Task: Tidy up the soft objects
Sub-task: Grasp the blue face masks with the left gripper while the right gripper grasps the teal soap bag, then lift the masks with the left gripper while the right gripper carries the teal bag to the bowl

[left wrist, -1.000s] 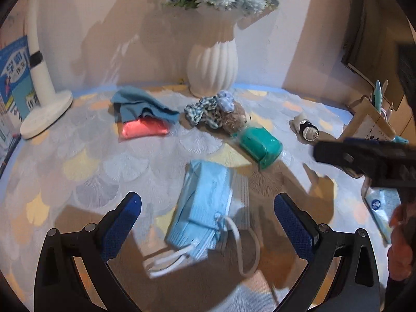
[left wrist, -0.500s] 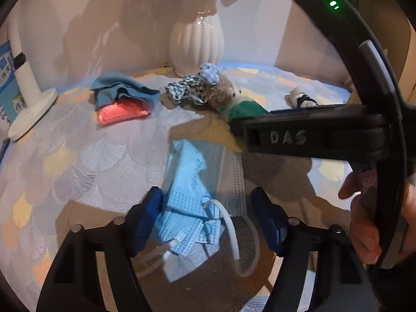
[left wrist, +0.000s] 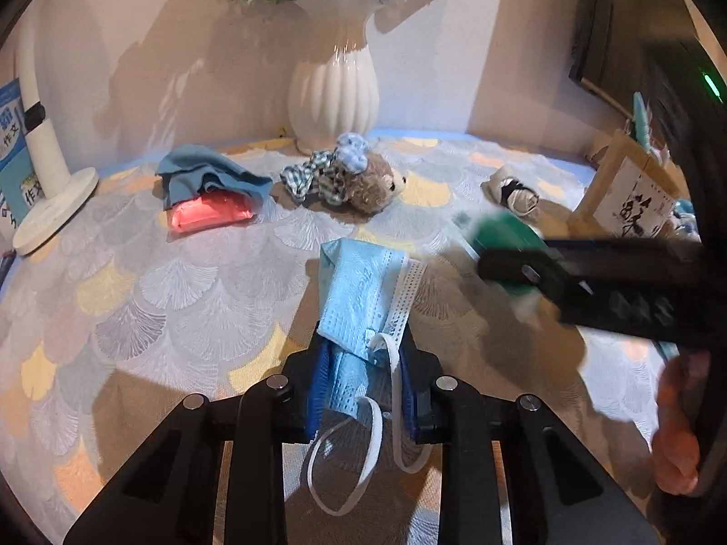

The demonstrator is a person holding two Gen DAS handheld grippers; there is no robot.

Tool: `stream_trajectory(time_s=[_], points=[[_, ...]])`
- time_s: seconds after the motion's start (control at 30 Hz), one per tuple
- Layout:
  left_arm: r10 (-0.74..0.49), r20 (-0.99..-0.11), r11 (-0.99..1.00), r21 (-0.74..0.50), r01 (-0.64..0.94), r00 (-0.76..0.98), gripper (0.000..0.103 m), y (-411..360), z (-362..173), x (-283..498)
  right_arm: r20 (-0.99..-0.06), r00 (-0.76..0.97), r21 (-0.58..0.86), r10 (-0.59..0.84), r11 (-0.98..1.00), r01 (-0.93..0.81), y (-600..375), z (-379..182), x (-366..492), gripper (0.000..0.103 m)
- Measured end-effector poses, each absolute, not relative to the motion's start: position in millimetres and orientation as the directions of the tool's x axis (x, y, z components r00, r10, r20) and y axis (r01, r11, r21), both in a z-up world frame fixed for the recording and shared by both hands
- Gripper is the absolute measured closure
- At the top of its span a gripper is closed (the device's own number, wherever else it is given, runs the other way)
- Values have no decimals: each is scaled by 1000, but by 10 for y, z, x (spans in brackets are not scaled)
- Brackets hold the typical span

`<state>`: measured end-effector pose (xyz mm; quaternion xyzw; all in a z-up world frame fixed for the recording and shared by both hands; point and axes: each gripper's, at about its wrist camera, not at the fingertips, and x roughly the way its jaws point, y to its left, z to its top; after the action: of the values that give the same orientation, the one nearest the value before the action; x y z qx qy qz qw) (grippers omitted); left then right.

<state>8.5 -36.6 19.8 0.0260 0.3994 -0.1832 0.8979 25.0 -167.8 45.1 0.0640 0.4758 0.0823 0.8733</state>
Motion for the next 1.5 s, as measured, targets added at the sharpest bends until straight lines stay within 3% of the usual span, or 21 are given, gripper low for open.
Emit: stream_trajectory(time_s=[0.23, 0.33, 0.37, 0.4, 0.5, 0.57, 0.6, 0.63, 0.7, 0.73, 1.03, 1.17, 1.3, 1.43, 1.5], points=[[-322, -783, 917, -118, 381, 532, 76, -388, 185, -205, -850, 499, 147, 167, 986, -81, -1965, 402, -342, 59], [-270, -797, 924, -57, 379, 540, 38, -482, 118, -300, -863, 474, 144, 172, 985, -95, -2010, 255, -444, 55], [-248, -800, 927, -32, 374, 547, 20, -513, 114, -297, -850, 494, 151, 181, 983, -100, -2013, 250, -481, 50], [-225, -800, 931, -8, 366, 556, 14, -535, 121, -288, -843, 500, 166, 197, 980, -105, -2009, 252, -505, 41], [-221, -789, 932, 1, 362, 573, 14, -570, 172, -230, -837, 509, 170, 201, 980, -107, -1999, 240, -509, 38], [-252, -813, 923, -39, 383, 525, 21, -609, 128, -130, -838, 521, 131, 158, 987, -89, -1980, 229, -522, 41], [-260, -820, 921, -52, 386, 510, 43, -611, 103, -100, -840, 527, 102, 130, 991, -82, -1956, 227, -527, 49], [-237, -812, 928, -28, 371, 533, 50, -625, 113, -99, -842, 532, 58, 89, 996, -75, -1922, 230, -536, 54], [-262, -812, 925, -58, 375, 521, 84, -623, 153, -96, -834, 550, -9, 43, 996, -92, -1838, 245, -577, 60], [-283, -813, 925, -90, 369, 510, 89, -609, 182, -98, -831, 554, -12, 47, 995, -104, -1815, 259, -597, 60], [-362, -696, 900, -88, 426, 621, 89, -840, 983, -421, -751, 652, 52, 103, 994, -98, -2106, 941, -904, 60], [-446, -621, 851, -70, 520, 645, 89, -1271, 1497, -545, -664, 706, 279, 248, 957, -74, -2674, 1452, -1067, 60], [-559, -558, 777, -92, 623, 614, 89, -1801, 1913, -556, -601, 788, 278, 132, 959, 52, -3309, 1874, -1303, 60], [-629, -526, 709, -86, 700, 572, 89, -2472, 2134, -538, -546, 835, 363, 64, 917, 167, -4068, 2158, -1531, 60], [-653, -525, 678, -86, 730, 545, 89, -2799, 2169, -532, -545, 837, 342, -43, 900, 269, -4420, 2231, -1625, 60]])
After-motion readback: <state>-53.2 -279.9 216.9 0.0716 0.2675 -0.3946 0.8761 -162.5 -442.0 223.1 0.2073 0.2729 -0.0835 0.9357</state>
